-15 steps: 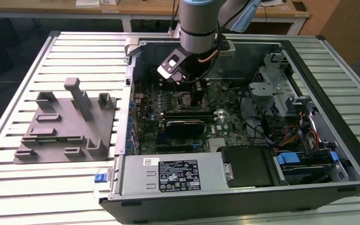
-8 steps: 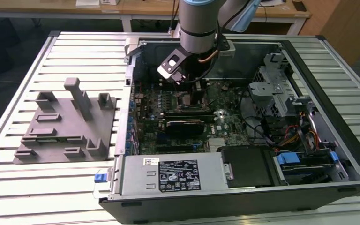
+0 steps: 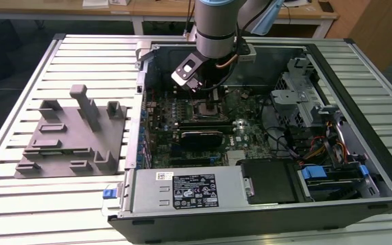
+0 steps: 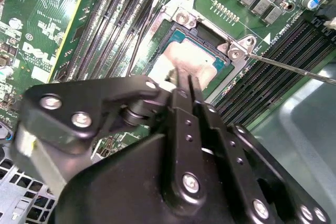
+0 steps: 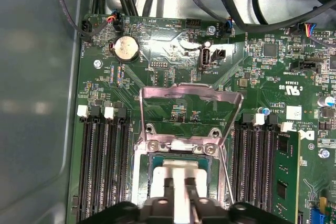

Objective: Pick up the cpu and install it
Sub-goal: 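Place the cpu into insertion slot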

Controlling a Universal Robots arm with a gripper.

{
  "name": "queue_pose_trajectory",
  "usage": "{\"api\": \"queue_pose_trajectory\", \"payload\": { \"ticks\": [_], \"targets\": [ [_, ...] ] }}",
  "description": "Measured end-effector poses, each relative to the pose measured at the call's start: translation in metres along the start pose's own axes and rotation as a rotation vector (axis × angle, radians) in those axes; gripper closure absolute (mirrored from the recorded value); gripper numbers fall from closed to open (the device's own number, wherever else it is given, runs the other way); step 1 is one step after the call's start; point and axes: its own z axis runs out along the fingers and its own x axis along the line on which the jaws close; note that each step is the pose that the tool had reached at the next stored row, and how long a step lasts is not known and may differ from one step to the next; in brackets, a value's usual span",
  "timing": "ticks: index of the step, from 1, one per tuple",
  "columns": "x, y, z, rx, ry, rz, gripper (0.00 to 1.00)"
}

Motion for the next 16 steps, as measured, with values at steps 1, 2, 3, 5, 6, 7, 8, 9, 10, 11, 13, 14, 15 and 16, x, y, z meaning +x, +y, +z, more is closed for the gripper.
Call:
{"api": "queue_pose_trajectory", "payload": {
  "ticks": [1,2,3,5,6,7,8,9,10,11,13,14,15,16],
  "targets": [
    [0.0,0.0,0.0,0.0,0.0,0.0,0.83],
    [0.0,0.0,0.0,0.0,0.0,0.0,0.89],
    [0.0,0.0,0.0,0.0,0.0,0.0,0.89],
    [0.0,0.0,0.0,0.0,0.0001,0.0,0.89],
    [0.0,0.0,0.0,0.0,0.0,0.0,0.89],
    [0.0,0.0,0.0,0.0,0.0001,0.0,0.89],
    [0.0,0.0,0.0,0.0,0.0002,0.0,0.89],
    [0.0,-0.0001,0.0,0.0,0.0003,0.0,0.89],
    [0.0,-0.0009,0.0,-0.0001,0.0004,0.0,0.89],
    [0.0001,-0.0019,0.0001,-0.0001,0.0004,0.0,0.89],
    [0.0001,-0.0033,0.0009,-0.0001,0.0004,0.001,0.89],
    [0.0001,-0.0034,0.0016,-0.0001,0.0004,0.001,0.89],
    [0.0001,-0.0035,0.0025,0.0,0.0003,0.001,0.89],
    [0.0001,-0.0035,0.0034,0.0,0.0003,0.001,0.89]
  ]
}}
